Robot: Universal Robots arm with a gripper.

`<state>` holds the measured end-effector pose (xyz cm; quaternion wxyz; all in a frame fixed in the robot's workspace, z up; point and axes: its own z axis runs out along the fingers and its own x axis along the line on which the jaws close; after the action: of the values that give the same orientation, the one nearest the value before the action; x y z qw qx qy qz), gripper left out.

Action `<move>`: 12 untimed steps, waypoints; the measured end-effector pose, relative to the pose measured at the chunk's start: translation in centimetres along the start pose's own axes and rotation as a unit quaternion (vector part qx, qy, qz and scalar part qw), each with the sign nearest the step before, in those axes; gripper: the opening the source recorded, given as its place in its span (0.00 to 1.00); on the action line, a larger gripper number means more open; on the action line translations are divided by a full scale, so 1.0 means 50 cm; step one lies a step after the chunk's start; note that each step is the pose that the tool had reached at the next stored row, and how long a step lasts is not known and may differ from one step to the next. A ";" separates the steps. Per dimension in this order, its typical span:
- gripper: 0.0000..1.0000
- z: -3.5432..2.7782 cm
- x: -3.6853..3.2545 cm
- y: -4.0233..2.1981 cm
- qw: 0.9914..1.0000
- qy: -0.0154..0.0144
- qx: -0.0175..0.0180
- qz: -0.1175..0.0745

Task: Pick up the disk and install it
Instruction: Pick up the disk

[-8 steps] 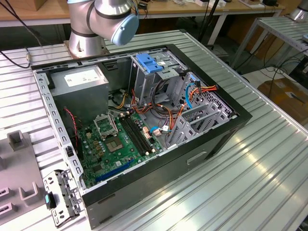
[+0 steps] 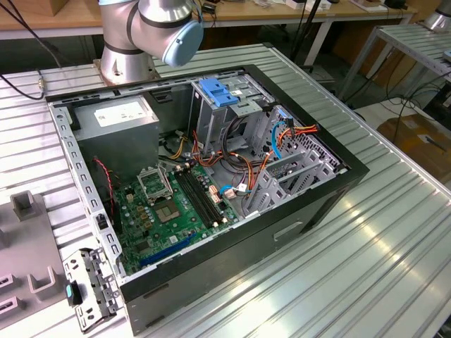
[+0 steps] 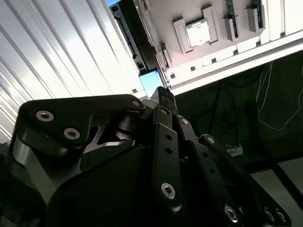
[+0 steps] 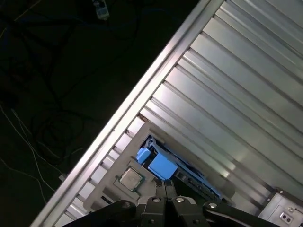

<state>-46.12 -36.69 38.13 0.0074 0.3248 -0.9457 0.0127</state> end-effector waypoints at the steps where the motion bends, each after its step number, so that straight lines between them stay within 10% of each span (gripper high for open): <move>1: 0.11 0.000 0.000 0.000 1.000 0.000 0.000 -0.014; 6: 0.11 0.000 0.000 0.000 0.997 -0.001 0.002 -0.075; 12: 0.11 0.000 0.000 0.000 0.991 -0.003 0.003 -0.135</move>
<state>-46.12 -36.69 38.13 0.0056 0.4499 -0.8929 0.0136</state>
